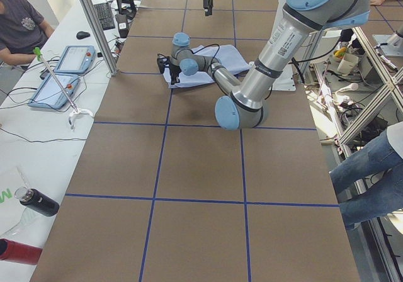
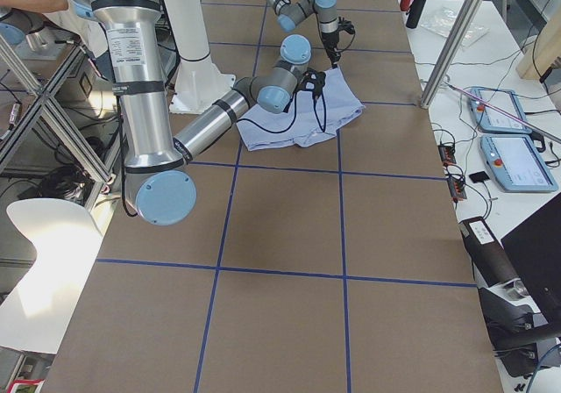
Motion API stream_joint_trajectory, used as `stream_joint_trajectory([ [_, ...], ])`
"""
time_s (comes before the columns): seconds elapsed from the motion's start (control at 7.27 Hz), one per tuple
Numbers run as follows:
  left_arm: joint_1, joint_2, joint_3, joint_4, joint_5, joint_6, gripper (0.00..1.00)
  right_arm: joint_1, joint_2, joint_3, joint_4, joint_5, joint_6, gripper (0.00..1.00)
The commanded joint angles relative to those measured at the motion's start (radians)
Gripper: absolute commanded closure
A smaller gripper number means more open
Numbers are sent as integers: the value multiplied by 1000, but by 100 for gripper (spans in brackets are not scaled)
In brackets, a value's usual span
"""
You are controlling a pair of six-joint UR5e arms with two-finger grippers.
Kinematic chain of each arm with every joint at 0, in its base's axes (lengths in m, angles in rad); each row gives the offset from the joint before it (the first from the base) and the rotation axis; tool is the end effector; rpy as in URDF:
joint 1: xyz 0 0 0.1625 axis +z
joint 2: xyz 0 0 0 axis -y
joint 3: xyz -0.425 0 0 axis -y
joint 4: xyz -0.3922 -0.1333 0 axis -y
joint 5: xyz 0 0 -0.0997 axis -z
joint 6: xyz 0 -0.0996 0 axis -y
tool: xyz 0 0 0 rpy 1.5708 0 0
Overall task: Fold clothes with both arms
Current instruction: 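Drag the corner with the left gripper away from the robot, turning the shirt lengthwise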
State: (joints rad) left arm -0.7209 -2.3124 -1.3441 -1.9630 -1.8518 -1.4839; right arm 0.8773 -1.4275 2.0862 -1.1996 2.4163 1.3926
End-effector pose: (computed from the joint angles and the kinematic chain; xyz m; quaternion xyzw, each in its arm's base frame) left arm 0.5051 -0.5845 0.2632 0.0548 0.4484 -0.2191 0.8648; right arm -0.2609 -0.4058 0.2916 -0.0823 -0.5678 0.0820 0.8149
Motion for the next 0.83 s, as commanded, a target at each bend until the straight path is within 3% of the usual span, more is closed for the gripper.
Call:
stream_joint_trajectory([
  [0.0, -70, -119, 250, -200, 0, 97, 100, 3, -1, 2, 0, 0, -1, 0],
  [0.28, -75, -217, 421, -370, 92, 131, 100, 6, -1, 0, 0, -2, -1, 0],
  [0.69, -69, -231, 445, -436, 105, 159, 100, 3, 2, 0, 2, -13, -3, 0],
])
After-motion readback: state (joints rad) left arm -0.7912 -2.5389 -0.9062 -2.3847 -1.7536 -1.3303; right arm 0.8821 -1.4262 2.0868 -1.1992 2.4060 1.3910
